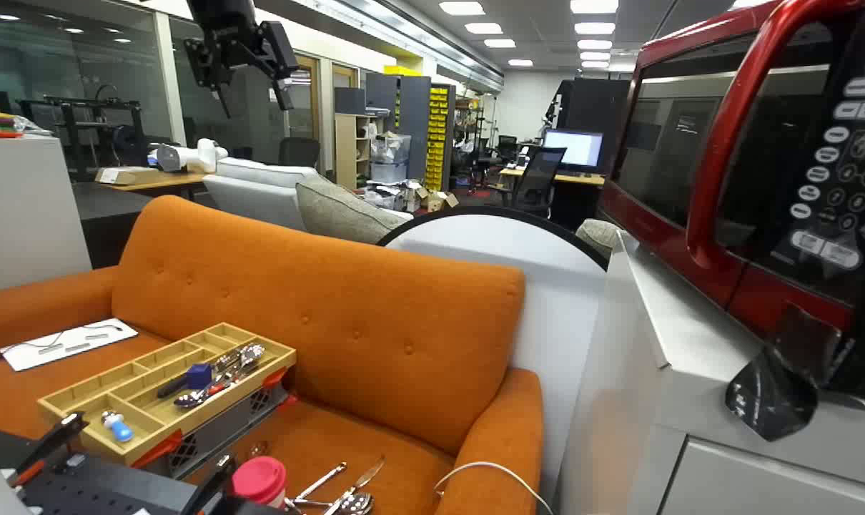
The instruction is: Pick up the bottle and spoons and put them on the tray
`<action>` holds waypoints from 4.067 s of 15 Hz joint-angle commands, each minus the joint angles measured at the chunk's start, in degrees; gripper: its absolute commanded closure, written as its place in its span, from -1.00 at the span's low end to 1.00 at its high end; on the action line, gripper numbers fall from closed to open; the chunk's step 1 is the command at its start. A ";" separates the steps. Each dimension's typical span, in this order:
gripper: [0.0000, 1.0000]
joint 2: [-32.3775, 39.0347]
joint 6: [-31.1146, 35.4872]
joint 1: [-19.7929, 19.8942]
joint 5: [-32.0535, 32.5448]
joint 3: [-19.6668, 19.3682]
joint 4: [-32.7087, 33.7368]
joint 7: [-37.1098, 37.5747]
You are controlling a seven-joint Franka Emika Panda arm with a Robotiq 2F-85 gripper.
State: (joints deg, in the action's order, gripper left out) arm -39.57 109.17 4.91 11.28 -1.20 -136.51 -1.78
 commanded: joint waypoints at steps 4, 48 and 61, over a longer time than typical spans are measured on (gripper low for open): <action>-1.00 0.75 -0.12 -0.55 1.68 0.42 0.22 -0.43; -1.00 60.55 27.67 -5.62 -11.81 2.17 0.96 -3.00; -1.00 76.44 34.76 -2.48 -17.22 5.40 10.42 -8.56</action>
State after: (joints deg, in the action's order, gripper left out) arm 30.71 142.13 -0.17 -4.09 2.14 -130.87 -7.89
